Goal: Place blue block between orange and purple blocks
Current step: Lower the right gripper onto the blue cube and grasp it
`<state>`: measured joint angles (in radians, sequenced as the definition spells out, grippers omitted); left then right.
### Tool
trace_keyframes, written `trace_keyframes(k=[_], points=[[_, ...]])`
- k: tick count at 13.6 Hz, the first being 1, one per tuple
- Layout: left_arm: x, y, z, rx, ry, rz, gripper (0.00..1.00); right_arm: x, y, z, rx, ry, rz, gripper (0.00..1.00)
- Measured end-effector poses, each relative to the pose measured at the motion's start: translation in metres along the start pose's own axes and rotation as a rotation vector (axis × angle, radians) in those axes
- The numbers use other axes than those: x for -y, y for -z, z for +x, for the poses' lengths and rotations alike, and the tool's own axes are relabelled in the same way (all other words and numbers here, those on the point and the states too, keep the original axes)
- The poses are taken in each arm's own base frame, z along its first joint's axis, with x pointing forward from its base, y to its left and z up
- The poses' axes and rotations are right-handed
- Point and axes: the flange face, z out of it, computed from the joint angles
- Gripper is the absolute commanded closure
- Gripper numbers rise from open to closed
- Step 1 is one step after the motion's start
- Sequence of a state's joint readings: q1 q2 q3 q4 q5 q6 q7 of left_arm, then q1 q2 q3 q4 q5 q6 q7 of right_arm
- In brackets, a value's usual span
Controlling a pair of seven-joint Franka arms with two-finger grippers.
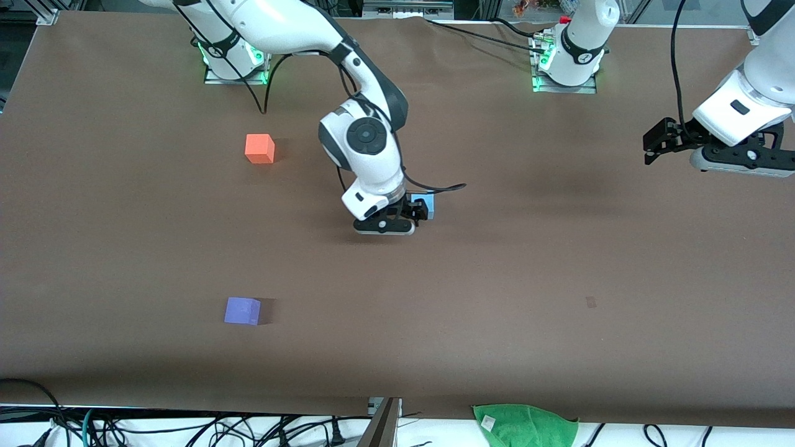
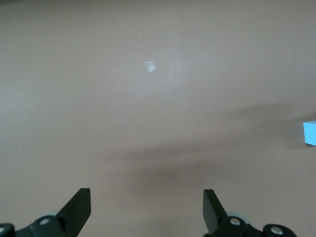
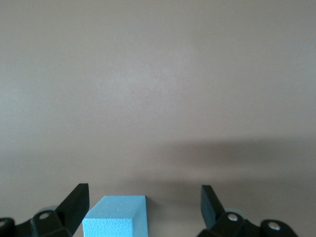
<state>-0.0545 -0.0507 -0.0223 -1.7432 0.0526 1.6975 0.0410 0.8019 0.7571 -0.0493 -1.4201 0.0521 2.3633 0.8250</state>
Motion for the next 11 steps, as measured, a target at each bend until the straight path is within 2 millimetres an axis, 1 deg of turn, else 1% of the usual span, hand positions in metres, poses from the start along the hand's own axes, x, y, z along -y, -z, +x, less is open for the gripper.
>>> trace_keyframes(k=[2, 4, 9, 11], points=[[0.008, -0.002, 0.000, 0.007, 0.012, 0.000, 0.00, 0.011, -0.016, -0.017, -0.003, -0.010, -0.002, 0.00], [0.009, -0.004, 0.000, 0.010, 0.012, 0.000, 0.00, 0.022, -0.029, -0.033, -0.010, -0.018, 0.000, 0.00], [0.006, -0.004, 0.001, 0.012, 0.008, 0.000, 0.00, 0.041, -0.037, -0.051, -0.025, -0.028, 0.003, 0.00], [0.003, -0.004, 0.001, 0.011, 0.002, 0.001, 0.00, 0.045, -0.046, -0.061, -0.031, -0.006, -0.013, 0.00]])
